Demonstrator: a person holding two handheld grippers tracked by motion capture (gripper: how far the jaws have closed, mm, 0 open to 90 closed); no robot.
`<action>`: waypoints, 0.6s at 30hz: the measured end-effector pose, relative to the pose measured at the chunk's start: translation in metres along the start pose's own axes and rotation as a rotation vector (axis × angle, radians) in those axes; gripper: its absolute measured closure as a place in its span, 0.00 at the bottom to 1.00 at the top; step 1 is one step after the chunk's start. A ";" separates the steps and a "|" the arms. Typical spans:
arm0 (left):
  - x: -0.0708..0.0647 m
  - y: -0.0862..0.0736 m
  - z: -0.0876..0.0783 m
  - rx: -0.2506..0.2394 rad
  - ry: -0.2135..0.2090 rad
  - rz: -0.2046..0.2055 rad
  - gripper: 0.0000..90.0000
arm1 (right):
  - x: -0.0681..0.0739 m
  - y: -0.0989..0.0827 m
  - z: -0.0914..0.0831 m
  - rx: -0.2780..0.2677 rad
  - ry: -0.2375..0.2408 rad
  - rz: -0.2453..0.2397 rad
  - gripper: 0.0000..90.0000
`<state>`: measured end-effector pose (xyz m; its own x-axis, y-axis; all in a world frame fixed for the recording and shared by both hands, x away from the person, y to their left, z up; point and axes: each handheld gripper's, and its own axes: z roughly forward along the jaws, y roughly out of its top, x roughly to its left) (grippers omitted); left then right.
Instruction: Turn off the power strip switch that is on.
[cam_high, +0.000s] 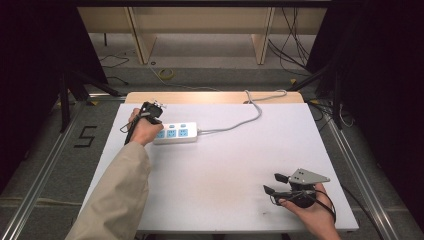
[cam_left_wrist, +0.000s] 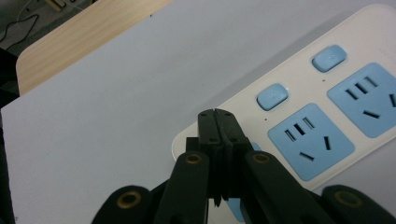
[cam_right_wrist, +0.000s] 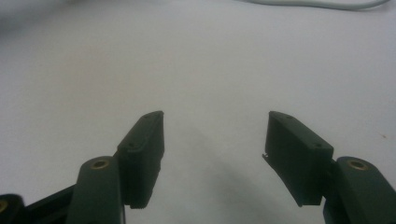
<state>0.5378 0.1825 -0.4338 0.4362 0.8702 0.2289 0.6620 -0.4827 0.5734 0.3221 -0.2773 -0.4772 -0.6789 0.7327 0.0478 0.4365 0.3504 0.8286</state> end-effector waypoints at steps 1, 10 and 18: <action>0.000 0.000 -0.002 -0.005 -0.006 -0.004 0.94 | 0.000 0.000 0.000 0.000 0.000 0.000 0.43; -0.006 -0.010 -0.014 -0.063 -0.058 -0.023 0.87 | 0.000 0.000 0.000 -0.001 0.000 -0.001 0.43; -0.009 -0.019 -0.030 -0.114 -0.123 -0.073 0.67 | 0.000 0.000 0.000 0.002 0.000 0.001 0.43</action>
<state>0.5027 0.1868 -0.4237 0.4657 0.8804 0.0893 0.6244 -0.3984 0.6719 0.3220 -0.2770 -0.4775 -0.6785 0.7330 0.0481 0.4379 0.3510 0.8277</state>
